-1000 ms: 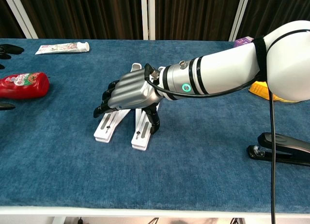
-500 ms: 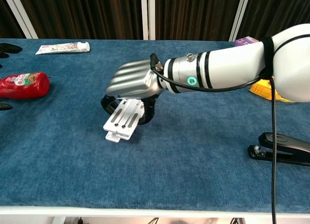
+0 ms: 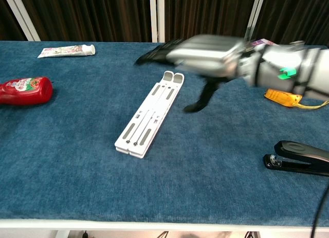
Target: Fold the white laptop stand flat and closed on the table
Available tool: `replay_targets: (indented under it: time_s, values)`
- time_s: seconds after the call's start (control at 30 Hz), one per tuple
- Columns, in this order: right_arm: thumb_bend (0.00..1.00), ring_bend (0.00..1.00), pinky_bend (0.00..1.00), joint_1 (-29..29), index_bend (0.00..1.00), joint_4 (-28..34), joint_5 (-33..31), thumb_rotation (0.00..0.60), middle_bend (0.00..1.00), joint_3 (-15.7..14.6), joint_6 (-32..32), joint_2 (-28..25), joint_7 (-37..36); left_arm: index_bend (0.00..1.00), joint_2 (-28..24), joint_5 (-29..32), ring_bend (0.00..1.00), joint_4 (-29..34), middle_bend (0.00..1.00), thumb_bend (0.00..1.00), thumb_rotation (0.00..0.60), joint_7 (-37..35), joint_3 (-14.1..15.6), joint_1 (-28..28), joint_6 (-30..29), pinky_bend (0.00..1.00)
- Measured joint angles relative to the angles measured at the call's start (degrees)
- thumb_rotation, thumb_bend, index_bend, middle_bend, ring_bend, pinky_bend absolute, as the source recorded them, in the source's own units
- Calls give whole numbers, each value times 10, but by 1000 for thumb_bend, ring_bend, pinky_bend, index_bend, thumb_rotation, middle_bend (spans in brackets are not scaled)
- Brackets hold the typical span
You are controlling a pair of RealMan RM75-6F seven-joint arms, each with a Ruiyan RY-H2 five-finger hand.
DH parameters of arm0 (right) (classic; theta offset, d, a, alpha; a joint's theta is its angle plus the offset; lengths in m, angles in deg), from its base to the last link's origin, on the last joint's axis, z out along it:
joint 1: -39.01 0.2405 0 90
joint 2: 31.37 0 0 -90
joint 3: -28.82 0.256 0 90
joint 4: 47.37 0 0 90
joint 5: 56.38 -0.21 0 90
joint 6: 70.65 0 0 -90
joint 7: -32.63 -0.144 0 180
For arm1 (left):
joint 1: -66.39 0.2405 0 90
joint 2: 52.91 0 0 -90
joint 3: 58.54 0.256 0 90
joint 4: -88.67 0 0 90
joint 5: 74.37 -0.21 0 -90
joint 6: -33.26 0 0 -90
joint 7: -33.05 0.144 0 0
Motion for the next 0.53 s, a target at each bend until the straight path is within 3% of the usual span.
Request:
replay_targets:
  time_s: [0.23,0.43,0.53]
  values:
    - [159,0,96,-188,0,114,-55,600,120,-21,199,-143,25,55,-41,-5,33,13,27,13,600,32,17,52,-64,134]
    - [171,0,78,-329,0,135,-68,600,118,-57,313,-217,-40,56,-63,-24,33,51,27,13,600,39,40,106,-124,132]
    - [176,0,63,-377,0,130,-68,600,114,-71,338,-233,-82,57,-70,-38,34,70,27,13,600,46,51,131,-156,131]
